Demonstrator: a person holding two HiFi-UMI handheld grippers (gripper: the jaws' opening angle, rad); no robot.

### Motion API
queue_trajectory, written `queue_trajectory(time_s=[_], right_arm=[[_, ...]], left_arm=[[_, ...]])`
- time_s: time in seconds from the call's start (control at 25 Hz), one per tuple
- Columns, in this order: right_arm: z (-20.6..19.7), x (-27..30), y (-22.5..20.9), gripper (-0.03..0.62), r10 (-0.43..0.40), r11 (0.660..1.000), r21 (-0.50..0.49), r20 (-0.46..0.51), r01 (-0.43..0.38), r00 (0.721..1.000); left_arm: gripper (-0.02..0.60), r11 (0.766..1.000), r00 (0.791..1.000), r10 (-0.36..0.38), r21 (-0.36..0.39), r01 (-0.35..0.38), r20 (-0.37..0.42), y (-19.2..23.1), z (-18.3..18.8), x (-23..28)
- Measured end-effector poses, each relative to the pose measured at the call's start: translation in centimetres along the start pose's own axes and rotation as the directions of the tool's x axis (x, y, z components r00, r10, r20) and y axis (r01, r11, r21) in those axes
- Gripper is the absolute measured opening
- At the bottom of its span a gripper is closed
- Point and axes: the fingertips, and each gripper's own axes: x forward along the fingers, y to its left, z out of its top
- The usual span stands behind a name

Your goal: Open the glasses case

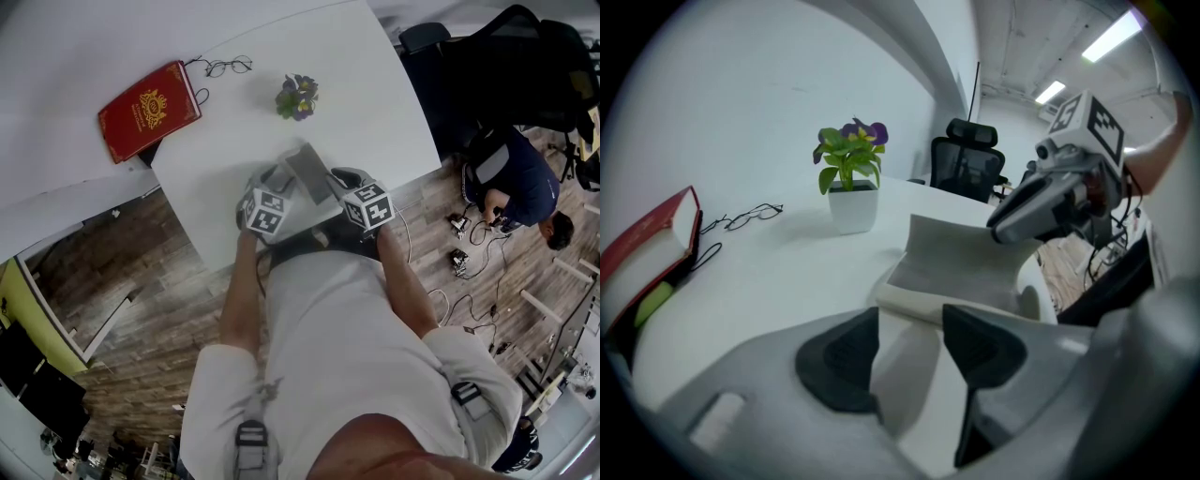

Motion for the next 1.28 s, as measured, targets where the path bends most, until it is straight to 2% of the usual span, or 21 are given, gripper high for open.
queue_trajectory(time_s=[0.88, 1.28], right_arm=[[-0.4, -0.6, -1.0, 0.067, -0.066, 0.998, -0.019, 0.006, 0.066, 0.998], [-0.2, -1.1, -0.8, 0.098, -0.068, 0.996, -0.053, 0.022, 0.069, 0.997]], left_arm=[[0.204, 0.999, 0.999, 0.033, -0.021, -0.034, -0.011, -0.2, -0.6, -0.1], [0.204, 0.997, 0.998, 0.065, -0.041, -0.065, 0.014, -0.6, -0.3, -1.3]])
